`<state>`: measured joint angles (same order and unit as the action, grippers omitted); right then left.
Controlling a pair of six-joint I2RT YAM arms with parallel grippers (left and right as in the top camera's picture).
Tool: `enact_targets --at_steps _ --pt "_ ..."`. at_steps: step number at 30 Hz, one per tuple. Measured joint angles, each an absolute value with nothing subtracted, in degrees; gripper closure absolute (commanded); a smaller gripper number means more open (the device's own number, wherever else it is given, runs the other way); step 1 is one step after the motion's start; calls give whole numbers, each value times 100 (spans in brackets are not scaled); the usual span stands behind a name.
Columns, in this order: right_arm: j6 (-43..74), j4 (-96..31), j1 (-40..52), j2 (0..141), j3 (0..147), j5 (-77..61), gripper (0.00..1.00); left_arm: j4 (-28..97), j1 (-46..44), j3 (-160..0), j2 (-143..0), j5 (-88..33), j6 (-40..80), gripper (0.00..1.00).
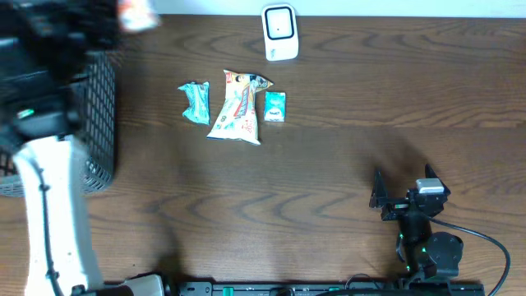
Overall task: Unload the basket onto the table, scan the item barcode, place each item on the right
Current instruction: 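Lift the orange tissue pack out and place it right of the green pack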
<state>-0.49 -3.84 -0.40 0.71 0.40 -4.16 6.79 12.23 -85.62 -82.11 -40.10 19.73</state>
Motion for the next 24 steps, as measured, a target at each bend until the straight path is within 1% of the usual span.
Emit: enact_targets --at_steps 4,8,16,20,24 --pt "-49 -384 -38 71 40 -416 1 1044 180 -8562 -8624 -3815 993 93" --pt "-49 -381 -38 71 40 -414 1 1098 -615 -8562 -9266 -3540 478 93" --pt "-49 -381 -40 71 40 -416 1 1041 -1793 -8562 -10530 -3341 242 93" --pt "-49 -381 -38 71 40 -416 1 880 -2198 -8562 -11170 -2961 183 93" --pt "-49 -381 -38 71 40 -416 1 366 -2410 -8562 -11721 -2700 163 92"
